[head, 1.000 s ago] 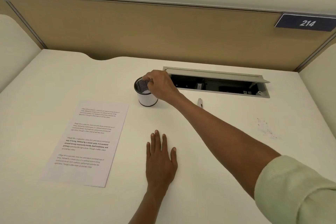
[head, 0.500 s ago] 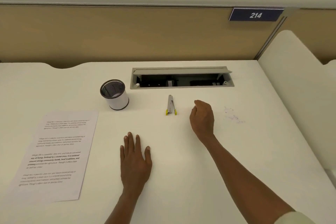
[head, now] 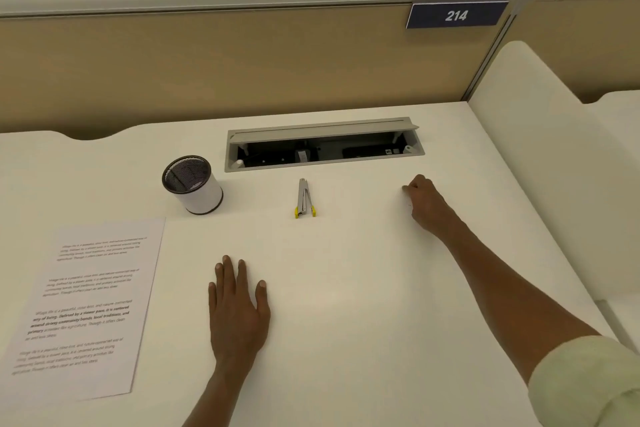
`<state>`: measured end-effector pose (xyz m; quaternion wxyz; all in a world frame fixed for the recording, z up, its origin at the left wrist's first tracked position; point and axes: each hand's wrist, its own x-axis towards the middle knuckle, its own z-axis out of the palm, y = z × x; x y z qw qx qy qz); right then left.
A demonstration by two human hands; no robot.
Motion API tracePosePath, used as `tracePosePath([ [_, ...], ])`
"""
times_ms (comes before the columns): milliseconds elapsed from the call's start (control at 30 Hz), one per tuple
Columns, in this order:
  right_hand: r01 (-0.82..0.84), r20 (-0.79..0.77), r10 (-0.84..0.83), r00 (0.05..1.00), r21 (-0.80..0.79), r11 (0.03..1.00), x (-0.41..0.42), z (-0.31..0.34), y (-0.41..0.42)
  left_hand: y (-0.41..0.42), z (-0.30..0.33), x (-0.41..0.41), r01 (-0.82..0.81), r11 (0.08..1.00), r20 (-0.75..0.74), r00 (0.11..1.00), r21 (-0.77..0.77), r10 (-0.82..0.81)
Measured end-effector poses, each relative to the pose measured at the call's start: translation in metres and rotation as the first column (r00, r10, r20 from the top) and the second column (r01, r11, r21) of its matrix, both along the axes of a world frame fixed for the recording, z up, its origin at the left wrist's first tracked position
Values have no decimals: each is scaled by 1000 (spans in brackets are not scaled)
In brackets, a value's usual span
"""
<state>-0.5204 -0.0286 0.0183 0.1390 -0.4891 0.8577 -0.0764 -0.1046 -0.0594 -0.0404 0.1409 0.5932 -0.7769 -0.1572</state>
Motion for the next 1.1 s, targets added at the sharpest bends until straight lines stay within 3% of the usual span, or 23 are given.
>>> tracePosePath([
  [67,-17,46,17,999,-7,1000,3,-3,8,0,-1,0,0,1000,8,1000,0,0],
  [167,23,48,-16,999,-140,990,5,-13,24,1,-1,-1,-1,1000,10,1000,0,1],
  [267,131,86,-115,990,-217,967,-3,-7,19,-1,-1,-1,0,1000,12,1000,-5,0],
  [400,196,-1,-196,981,4,981,-4,15,9,0,-1,0,-3,1000,13,1000,-3,3],
  [600,165,-114,-165,980,-15,986,21,2,13,0,-1,-1,-6,1000,5,1000,-2,6],
  [700,345,-33,-354,934,-157,925,19,0,26,0,0,-1,-1,1000,6,1000,-4,1],
  [867,522,-276,-479,833,108,846,40,-3,38,0,-1,1,-5,1000,10,1000,2,5],
  [967,480,-372,-412,831,107,871,55,-3,25,0,-1,0,-3,1000,11,1000,1,3],
  [1100,365,-266,-322,908,131,922,79,-2,8,-1,-2,1,2,1000,10,1000,-6,-2],
])
